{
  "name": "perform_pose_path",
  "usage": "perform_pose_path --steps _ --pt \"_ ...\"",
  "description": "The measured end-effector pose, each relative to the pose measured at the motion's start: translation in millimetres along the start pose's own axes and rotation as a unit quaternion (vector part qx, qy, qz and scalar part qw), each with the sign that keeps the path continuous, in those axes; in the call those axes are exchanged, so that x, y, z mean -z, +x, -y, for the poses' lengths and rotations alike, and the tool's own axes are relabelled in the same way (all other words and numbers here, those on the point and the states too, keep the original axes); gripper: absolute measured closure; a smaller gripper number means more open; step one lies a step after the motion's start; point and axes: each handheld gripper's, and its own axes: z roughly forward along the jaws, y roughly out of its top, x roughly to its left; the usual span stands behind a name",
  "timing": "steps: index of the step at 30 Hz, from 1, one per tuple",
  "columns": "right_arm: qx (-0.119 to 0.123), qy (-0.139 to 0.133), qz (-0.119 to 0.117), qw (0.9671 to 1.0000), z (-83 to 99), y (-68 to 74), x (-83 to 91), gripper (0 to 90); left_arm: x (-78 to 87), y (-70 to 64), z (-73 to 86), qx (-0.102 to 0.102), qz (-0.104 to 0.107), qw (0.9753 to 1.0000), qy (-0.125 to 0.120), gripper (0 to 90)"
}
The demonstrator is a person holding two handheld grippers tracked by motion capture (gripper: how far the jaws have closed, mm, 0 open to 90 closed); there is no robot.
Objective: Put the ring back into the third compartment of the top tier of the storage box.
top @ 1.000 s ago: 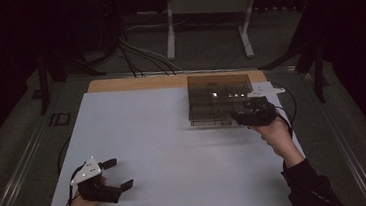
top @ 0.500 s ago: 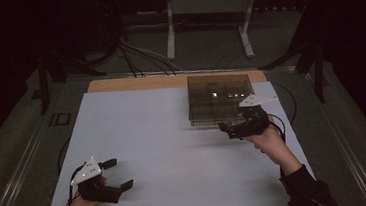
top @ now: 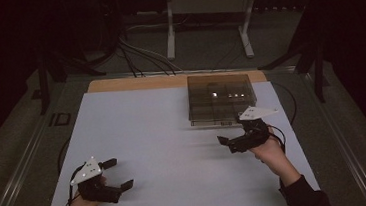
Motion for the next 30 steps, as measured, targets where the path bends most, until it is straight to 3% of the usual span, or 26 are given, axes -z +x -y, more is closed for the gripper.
perform_pose_path --steps 7,17,30 --pt "0.007 -0.01 -0.009 0.9999 15.0 5.8 1.6 0.0 0.1 0.0 0.0 0.001 0.001 1.0 -0.001 0.0" --pt "0.027 0.007 -0.023 0.9993 39.1 9.0 -1.6 0.2 0.1 0.1 -0.1 0.0 0.001 1.0 -0.001 0.0" --pt "0.031 0.017 -0.009 0.9993 66.6 10.2 -6.7 0.2 0.1 0.2 0.0 0.001 0.003 1.0 -0.001 0.0"
